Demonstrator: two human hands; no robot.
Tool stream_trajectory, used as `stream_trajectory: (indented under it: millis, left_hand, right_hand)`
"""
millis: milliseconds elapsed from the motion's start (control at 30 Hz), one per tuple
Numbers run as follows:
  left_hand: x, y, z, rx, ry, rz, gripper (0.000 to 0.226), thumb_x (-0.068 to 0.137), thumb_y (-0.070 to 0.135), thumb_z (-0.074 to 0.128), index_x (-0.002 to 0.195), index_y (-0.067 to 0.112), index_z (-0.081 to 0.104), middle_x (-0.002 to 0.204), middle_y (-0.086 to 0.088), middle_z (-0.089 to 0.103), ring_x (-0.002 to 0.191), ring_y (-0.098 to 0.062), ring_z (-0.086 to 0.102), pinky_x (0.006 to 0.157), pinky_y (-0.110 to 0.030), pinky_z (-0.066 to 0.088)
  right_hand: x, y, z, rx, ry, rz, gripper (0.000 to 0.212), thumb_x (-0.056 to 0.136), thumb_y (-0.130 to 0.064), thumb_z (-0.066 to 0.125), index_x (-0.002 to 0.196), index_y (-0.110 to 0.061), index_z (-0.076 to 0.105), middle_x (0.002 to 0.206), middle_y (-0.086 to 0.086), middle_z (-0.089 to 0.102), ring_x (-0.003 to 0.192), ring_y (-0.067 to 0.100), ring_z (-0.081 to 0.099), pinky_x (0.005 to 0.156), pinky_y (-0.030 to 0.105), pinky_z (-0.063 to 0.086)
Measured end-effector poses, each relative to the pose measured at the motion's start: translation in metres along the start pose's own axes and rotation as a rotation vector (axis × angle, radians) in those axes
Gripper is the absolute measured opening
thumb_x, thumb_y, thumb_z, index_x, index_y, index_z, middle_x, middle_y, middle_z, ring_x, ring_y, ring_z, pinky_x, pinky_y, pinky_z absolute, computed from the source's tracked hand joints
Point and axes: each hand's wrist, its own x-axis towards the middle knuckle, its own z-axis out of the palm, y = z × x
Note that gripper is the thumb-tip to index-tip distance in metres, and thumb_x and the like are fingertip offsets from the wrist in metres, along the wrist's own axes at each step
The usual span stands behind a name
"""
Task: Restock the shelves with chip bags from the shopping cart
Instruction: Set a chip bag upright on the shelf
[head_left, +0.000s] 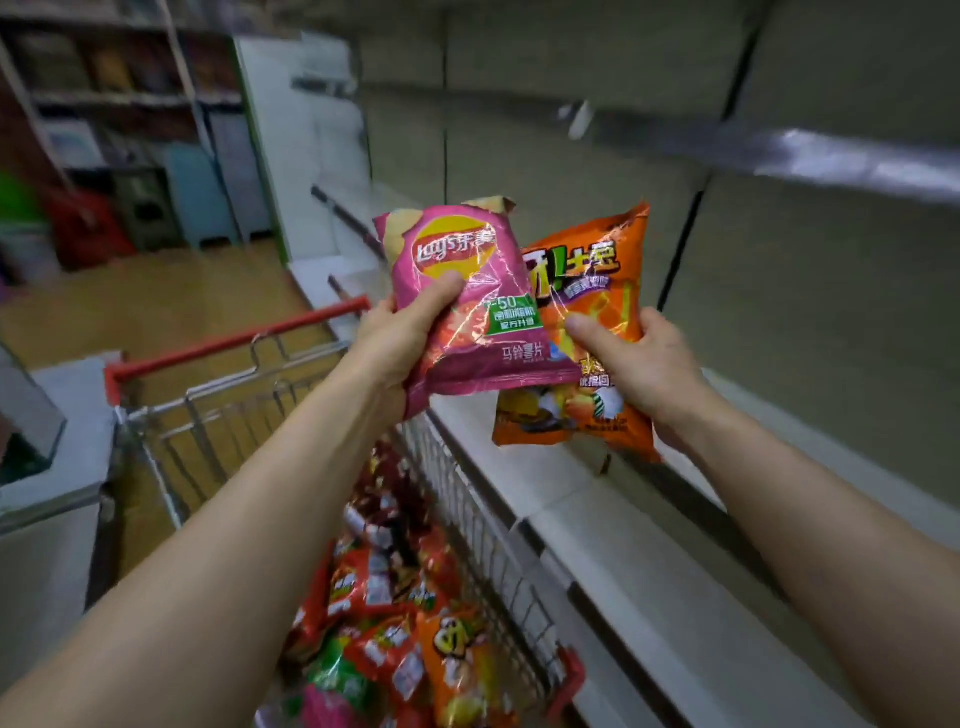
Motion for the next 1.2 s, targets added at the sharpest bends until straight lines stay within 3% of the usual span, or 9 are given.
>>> stream_trajectory:
  millis: [233,300,400,567,767,867,967,1100,1200]
  left_hand:
    - [-0.045,0.062,0.098,0.067,-0.23,0.218,0.059,0.073,0.032,0.078,0.123,0.014,0.052,0.094,-0.01,0.075,0.072,-0.021,0.073,0.063,-0.035,0.059]
    - [-0.055,0.072,0.121,0.082,-0.304,0.241,0.072,0.065,0.036,0.079,0.127,0.013,0.05,0.09,-0.008,0.075,0.073,-0.022,0.074,0.062,-0.034,0.058]
    - [-0.064,0.083,0.152,0.099,-0.368,0.256,0.053,0.078,0.031,0.075,0.122,0.014,0.052,0.081,-0.005,0.076,0.065,-0.019,0.073,0.051,-0.026,0.054]
    - [-0.074,0.091,0.197,0.178,-0.435,0.285,0.051,0.081,0.031,0.074,0.123,0.013,0.052,0.091,-0.008,0.075,0.072,-0.022,0.074,0.057,-0.03,0.058]
    - [-0.079,0.094,0.245,0.26,-0.504,0.222,0.05,0.08,0.036,0.075,0.12,0.015,0.053,0.089,-0.007,0.076,0.072,-0.022,0.074,0.06,-0.033,0.059]
    - [-0.076,0.096,0.269,0.286,-0.558,0.14,0.051,0.08,0.035,0.076,0.12,0.01,0.056,0.092,-0.011,0.075,0.073,-0.025,0.074,0.063,-0.035,0.06]
    - [-0.068,0.102,0.292,0.24,-0.622,0.015,0.043,0.081,0.033,0.074,0.112,0.005,0.062,0.083,-0.015,0.074,0.058,-0.022,0.071,0.056,-0.035,0.06]
    - [-0.048,0.112,0.322,0.23,-0.738,-0.085,0.035,0.085,0.038,0.067,0.099,0.005,0.062,0.072,-0.015,0.072,0.052,-0.022,0.068,0.05,-0.037,0.059]
    - [-0.031,0.119,0.342,0.241,-0.791,-0.109,0.034,0.087,0.037,0.065,0.096,0.005,0.06,0.07,-0.015,0.071,0.051,-0.023,0.068,0.048,-0.035,0.058]
  right_hand:
    - [-0.029,-0.083,-0.111,-0.067,0.247,-0.201,0.049,0.077,-0.045,0.076,0.117,-0.022,0.059,0.1,-0.002,0.072,0.082,0.015,0.072,0.077,0.035,0.059]
    - [-0.038,-0.098,-0.138,-0.055,0.26,-0.219,0.048,0.078,-0.044,0.076,0.117,-0.022,0.059,0.097,-0.003,0.073,0.076,0.014,0.073,0.07,0.033,0.059]
    - [-0.049,-0.116,-0.171,-0.04,0.283,-0.222,0.041,0.079,-0.041,0.076,0.111,-0.022,0.059,0.093,-0.001,0.074,0.072,0.014,0.074,0.063,0.029,0.058]
    - [-0.063,-0.131,-0.214,-0.064,0.367,-0.228,0.026,0.081,-0.038,0.075,0.097,-0.024,0.059,0.085,-0.003,0.072,0.065,0.01,0.071,0.057,0.024,0.055]
    - [-0.07,-0.135,-0.253,-0.044,0.454,-0.127,0.045,0.078,-0.043,0.076,0.11,-0.017,0.059,0.095,0.006,0.073,0.077,0.023,0.073,0.076,0.04,0.059]
    - [-0.069,-0.135,-0.269,-0.012,0.49,-0.06,0.048,0.077,-0.046,0.077,0.11,-0.014,0.06,0.095,0.009,0.073,0.078,0.027,0.073,0.077,0.043,0.059]
    - [-0.06,-0.137,-0.286,0.09,0.513,0.019,0.05,0.079,-0.043,0.076,0.108,-0.005,0.063,0.088,0.013,0.074,0.072,0.028,0.072,0.071,0.04,0.059]
    - [-0.041,-0.144,-0.304,0.131,0.513,0.101,0.047,0.085,-0.039,0.071,0.11,-0.001,0.06,0.081,0.013,0.071,0.049,0.02,0.067,0.048,0.029,0.056]
    - [-0.016,-0.144,-0.314,0.051,0.548,0.136,0.045,0.088,-0.043,0.066,0.109,-0.004,0.066,0.09,0.014,0.073,0.065,0.021,0.07,0.063,0.028,0.056]
